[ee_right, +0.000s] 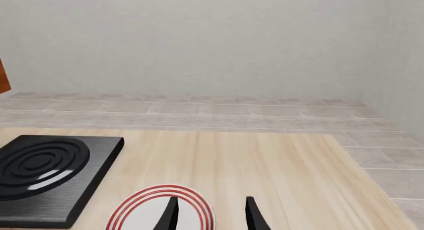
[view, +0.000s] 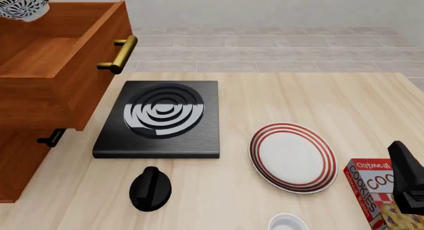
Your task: Pick the akita bowl in the top layer of the wooden cabinet and place it on the plate.
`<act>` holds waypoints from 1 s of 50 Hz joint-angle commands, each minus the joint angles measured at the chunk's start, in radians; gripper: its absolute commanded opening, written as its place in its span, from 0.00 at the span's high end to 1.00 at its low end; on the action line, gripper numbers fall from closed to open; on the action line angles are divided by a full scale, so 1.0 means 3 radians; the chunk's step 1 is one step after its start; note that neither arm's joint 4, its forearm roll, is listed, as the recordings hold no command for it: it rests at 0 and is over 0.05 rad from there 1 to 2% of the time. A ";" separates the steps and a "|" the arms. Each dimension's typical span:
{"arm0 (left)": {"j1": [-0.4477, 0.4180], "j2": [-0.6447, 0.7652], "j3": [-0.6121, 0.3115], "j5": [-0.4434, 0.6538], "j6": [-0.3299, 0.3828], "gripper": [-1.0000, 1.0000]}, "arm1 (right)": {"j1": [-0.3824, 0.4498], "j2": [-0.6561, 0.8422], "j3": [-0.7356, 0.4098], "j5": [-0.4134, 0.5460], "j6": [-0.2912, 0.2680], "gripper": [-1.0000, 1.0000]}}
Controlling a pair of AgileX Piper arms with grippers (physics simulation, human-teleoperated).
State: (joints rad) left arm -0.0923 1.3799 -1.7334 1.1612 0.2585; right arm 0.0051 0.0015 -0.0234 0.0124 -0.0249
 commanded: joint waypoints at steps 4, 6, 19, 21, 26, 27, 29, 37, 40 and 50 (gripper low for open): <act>-0.0159 0.0011 -0.0403 0.0070 -0.0009 1.00 | 0.0003 0.0000 0.0005 -0.0007 -0.0008 0.00; -0.0177 0.0032 -0.0475 0.0076 -0.0025 1.00 | 0.0004 0.0000 0.0005 -0.0007 -0.0008 0.00; -0.0371 0.0054 -0.0839 0.0179 0.0011 1.00 | 0.0003 0.0000 0.0005 -0.0008 -0.0010 0.00; -0.0424 0.0057 -0.0853 0.0188 0.0010 1.00 | -0.0002 0.0000 0.0005 -0.0007 -0.0009 0.00; -0.0517 0.0013 -0.0737 0.0133 0.0045 1.00 | 0.0000 -0.0001 0.0004 -0.0007 -0.0010 0.00; -0.0560 0.0018 -0.0751 0.0127 0.0037 1.00 | 0.0002 -0.0001 0.0004 -0.0007 -0.0013 0.00; -0.0583 0.0035 -0.0796 0.0135 0.0026 1.00 | 0.0002 -0.0001 0.0004 -0.0008 -0.0014 0.00; -0.0755 0.0079 -0.0917 0.0136 0.0032 1.00 | 0.0008 -0.0002 0.0005 -0.0012 -0.0024 0.00; -0.0832 0.0098 -0.0945 0.0120 0.0029 1.00 | 0.0007 -0.0002 0.0007 -0.0013 -0.0026 0.00; -0.1009 0.0187 -0.1055 0.0102 0.0021 1.00 | 0.0004 -0.0003 0.0005 -0.0015 -0.0023 0.00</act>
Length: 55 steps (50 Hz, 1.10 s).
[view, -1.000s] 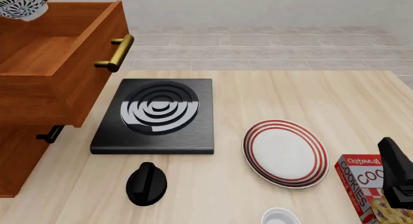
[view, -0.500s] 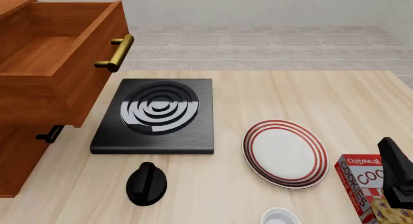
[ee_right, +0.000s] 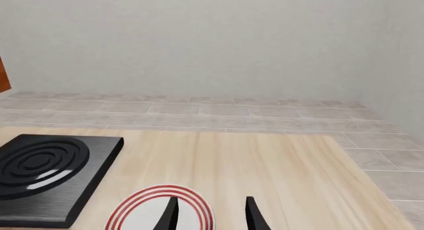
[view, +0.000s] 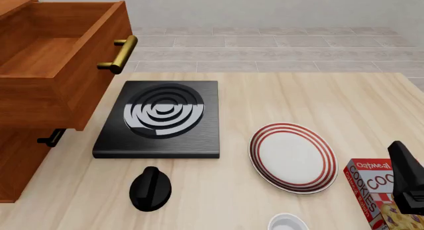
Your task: Pick the akita bowl in the top layer of the wooden cabinet and place it on the plate.
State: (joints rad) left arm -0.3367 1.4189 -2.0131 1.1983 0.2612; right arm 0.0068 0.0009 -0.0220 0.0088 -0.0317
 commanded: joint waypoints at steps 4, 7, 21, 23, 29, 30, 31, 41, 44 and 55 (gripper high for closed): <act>-0.0264 0.0061 -0.0074 -0.0064 0.0009 1.00 | -0.0005 0.0000 -0.0001 -0.0005 -0.0002 0.00; -0.0314 0.0068 -0.0056 -0.0091 0.0014 1.00 | -0.0001 0.0000 0.0002 -0.0007 -0.0007 0.00; -0.0554 0.0162 -0.0087 -0.0143 0.0030 1.00 | 0.0002 0.0000 0.0003 -0.0014 -0.0025 0.00; -0.0588 0.0183 -0.0096 -0.0149 0.0030 1.00 | 0.0006 0.0000 0.0004 -0.0014 -0.0026 0.00; -0.0688 0.0228 -0.0092 -0.0196 0.0047 1.00 | 0.0000 0.0000 0.0002 -0.0014 -0.0025 0.00; -0.0706 0.0232 -0.0080 -0.0207 0.0049 1.00 | 0.0000 0.0000 0.0002 -0.0015 -0.0024 0.00; -0.0724 0.0238 -0.0059 -0.0230 0.0050 1.00 | -0.0002 0.0000 0.0002 -0.0015 -0.0025 0.00; -0.0847 0.0266 0.0125 -0.0382 0.0110 1.00 | 0.0031 0.0000 0.0004 -0.0014 -0.0045 0.00; -0.0888 0.0290 0.0134 -0.0414 0.0116 1.00 | 0.0028 0.0000 0.0001 -0.0014 -0.0046 0.00; -0.1019 0.0342 0.0201 -0.0517 0.0158 1.00 | 0.0031 0.0000 0.0005 -0.0018 -0.0061 0.00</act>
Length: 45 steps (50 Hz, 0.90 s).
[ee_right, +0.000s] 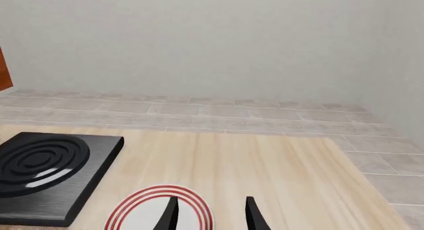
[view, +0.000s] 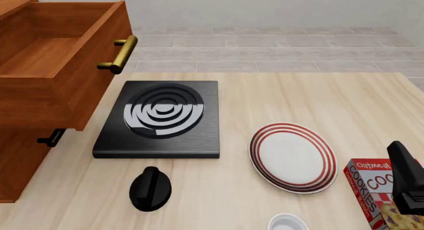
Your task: Pick the akita bowl in the top layer of the wooden cabinet and place it on the plate.
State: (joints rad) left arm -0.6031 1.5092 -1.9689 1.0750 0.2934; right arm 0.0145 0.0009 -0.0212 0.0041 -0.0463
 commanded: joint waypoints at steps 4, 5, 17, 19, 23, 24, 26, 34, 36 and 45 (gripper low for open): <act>-0.0182 0.0060 0.0066 -0.0129 0.0057 1.00 | 0.0011 0.0001 0.0002 -0.0001 -0.0021 0.00; -0.0195 0.0061 0.0082 -0.0141 0.0061 1.00 | 0.0015 0.0001 0.0002 0.0000 -0.0024 0.00; -0.0317 0.0117 0.0195 -0.0259 0.0088 1.00 | 0.0033 -0.0002 0.0006 -0.0004 -0.0044 0.00; -0.0354 0.0142 0.0166 -0.0251 0.0064 1.00 | 0.0029 -0.0002 0.0009 -0.0006 -0.0042 0.00; -0.0402 0.0153 0.0197 -0.0284 0.0091 1.00 | 0.0027 -0.0002 0.0014 -0.0008 -0.0043 0.00; -0.0406 0.0155 0.0203 -0.0290 0.0097 1.00 | 0.0026 -0.0002 0.0014 -0.0009 -0.0043 0.00; -0.0426 0.0168 0.0213 -0.0306 0.0104 1.00 | 0.0026 -0.0002 0.0015 -0.0011 -0.0041 0.00; -0.0510 0.0229 0.0236 -0.0357 0.0099 1.00 | 0.0027 -0.0002 0.0018 -0.0014 -0.0050 0.00; -0.0535 0.0234 0.0262 -0.0384 0.0117 1.00 | 0.0027 -0.0002 0.0017 -0.0015 -0.0049 0.00; -0.0616 0.0283 0.0398 -0.0515 0.0156 1.00 | 0.0019 -0.0001 0.0020 -0.0013 -0.0048 0.00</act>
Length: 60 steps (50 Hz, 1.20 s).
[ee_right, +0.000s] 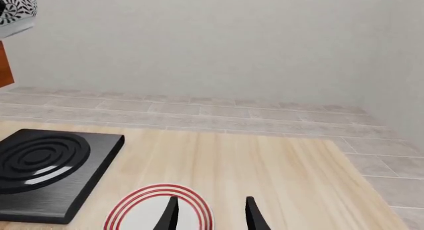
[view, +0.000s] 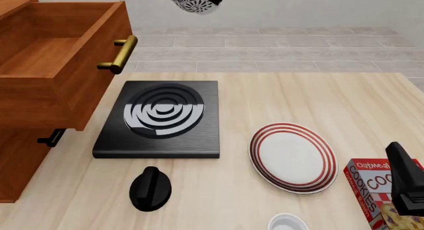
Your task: Pick the akita bowl in the top layer of the wooden cabinet and place it on the plate.
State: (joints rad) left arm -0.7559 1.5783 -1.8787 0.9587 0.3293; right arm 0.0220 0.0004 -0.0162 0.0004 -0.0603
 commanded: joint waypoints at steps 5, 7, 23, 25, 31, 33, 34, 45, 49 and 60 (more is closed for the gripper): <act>-0.0134 0.0063 0.0175 -0.0190 0.0068 1.00 | -0.0008 0.0002 0.0005 0.0002 0.0007 0.00; -0.0151 0.0071 0.0187 -0.0203 0.0074 1.00 | -0.0004 0.0003 0.0005 0.0001 0.0008 0.00; -0.0297 0.0183 0.0496 -0.0454 0.0144 1.00 | -0.0015 0.0001 0.0002 -0.0007 0.0000 0.00; -0.0307 0.0199 0.0523 -0.0484 0.0153 1.00 | -0.0017 0.0001 0.0002 -0.0008 0.0001 0.00; -0.0346 0.0258 0.0595 -0.0572 0.0174 1.00 | -0.0019 0.0001 -0.0002 -0.0010 -0.0002 0.00; -0.0358 0.0272 0.0613 -0.0599 0.0183 1.00 | -0.0022 0.0001 -0.0003 -0.0010 0.0000 0.00; -0.0361 0.0280 0.0611 -0.0602 0.0178 1.00 | -0.0024 0.0002 -0.0003 -0.0010 -0.0001 0.00; -0.0447 0.0358 0.0664 -0.0688 0.0154 1.00 | -0.0029 0.0000 -0.0006 -0.0016 -0.0008 0.00; -0.0483 0.0399 0.0683 -0.0727 0.0130 1.00 | -0.0025 0.0000 -0.0009 -0.0016 -0.0015 0.00; -0.0550 0.0490 0.0683 -0.0807 0.0051 1.00 | -0.0022 0.0000 -0.0008 -0.0021 -0.0024 0.00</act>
State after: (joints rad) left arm -0.9026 1.7044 -1.6731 0.7418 0.3590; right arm 0.0152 0.0005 -0.0188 -0.0045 -0.0650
